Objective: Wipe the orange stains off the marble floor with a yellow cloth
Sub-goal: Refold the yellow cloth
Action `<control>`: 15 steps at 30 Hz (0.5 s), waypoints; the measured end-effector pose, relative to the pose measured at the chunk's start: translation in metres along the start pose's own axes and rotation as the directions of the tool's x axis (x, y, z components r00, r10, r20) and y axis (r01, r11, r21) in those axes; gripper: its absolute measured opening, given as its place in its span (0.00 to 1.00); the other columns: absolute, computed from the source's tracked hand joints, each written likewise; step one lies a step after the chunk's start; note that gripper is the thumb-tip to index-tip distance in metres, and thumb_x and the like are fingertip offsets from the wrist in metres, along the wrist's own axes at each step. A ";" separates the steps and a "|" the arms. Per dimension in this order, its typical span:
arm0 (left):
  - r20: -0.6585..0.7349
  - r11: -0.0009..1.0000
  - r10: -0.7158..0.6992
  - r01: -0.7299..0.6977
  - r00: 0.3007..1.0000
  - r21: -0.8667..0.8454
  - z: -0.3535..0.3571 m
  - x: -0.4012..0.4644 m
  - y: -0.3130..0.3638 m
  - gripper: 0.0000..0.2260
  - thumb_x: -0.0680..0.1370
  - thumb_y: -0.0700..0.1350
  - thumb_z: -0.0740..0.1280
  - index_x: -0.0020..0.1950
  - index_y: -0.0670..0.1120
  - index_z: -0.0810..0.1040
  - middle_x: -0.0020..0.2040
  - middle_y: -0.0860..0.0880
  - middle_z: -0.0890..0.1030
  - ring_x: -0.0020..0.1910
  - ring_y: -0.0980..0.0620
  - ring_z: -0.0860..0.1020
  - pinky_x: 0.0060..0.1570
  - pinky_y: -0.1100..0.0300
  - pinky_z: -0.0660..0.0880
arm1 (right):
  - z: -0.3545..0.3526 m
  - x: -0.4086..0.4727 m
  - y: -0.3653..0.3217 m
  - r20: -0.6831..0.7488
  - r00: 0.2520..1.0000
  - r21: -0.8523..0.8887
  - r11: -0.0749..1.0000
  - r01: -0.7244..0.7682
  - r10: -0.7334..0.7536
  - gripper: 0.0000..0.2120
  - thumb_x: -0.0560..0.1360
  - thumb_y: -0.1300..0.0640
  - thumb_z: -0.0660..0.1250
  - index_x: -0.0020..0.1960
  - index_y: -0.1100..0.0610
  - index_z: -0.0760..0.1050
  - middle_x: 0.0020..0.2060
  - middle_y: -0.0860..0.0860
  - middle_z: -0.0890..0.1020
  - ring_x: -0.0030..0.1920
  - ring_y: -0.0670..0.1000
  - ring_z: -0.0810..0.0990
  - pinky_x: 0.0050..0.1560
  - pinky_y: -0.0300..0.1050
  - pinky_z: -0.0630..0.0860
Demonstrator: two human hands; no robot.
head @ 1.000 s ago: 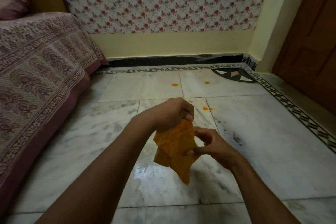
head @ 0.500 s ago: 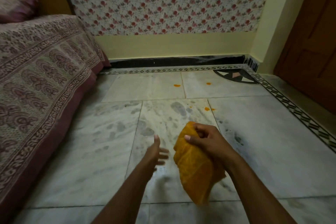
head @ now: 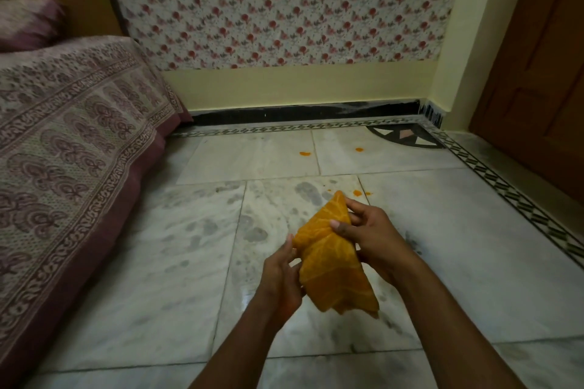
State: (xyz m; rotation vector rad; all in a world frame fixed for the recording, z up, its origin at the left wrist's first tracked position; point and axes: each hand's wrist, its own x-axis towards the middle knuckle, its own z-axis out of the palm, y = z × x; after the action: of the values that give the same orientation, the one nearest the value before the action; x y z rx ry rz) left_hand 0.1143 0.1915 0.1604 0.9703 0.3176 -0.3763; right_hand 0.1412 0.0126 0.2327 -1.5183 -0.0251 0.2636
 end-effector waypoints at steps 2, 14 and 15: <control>0.033 0.999 0.045 -0.045 0.998 -0.020 0.006 -0.004 0.002 0.21 0.83 0.55 0.64 0.71 0.43 0.74 0.63 0.35 0.83 0.62 0.34 0.82 0.64 0.35 0.76 | 0.001 0.000 0.002 -0.049 0.999 0.036 0.999 -0.014 0.016 0.31 0.78 0.59 0.73 0.79 0.50 0.68 0.63 0.50 0.84 0.57 0.54 0.85 0.43 0.52 0.85; -0.135 0.753 0.527 -0.388 0.839 0.532 0.016 -0.013 0.016 0.29 0.71 0.47 0.81 0.65 0.65 0.72 0.53 0.54 0.80 0.53 0.51 0.82 0.47 0.50 0.84 | -0.004 -0.003 0.017 -0.244 0.963 -0.209 0.964 -0.168 0.115 0.43 0.57 0.72 0.85 0.69 0.54 0.77 0.64 0.63 0.80 0.64 0.65 0.79 0.60 0.63 0.82; -0.098 0.704 0.558 -0.408 0.824 0.582 0.017 -0.015 0.016 0.28 0.71 0.47 0.81 0.64 0.65 0.73 0.53 0.57 0.79 0.53 0.53 0.81 0.49 0.50 0.83 | -0.002 -0.004 0.018 -0.243 0.966 -0.279 0.947 -0.160 0.092 0.40 0.57 0.71 0.85 0.67 0.54 0.79 0.62 0.60 0.81 0.62 0.62 0.80 0.58 0.60 0.83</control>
State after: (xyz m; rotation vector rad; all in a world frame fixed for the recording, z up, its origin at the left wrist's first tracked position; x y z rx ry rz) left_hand 0.1097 0.1877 0.1876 1.6277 0.1824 0.1861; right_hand 0.1351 0.0101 0.2158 -1.8465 0.2254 0.1928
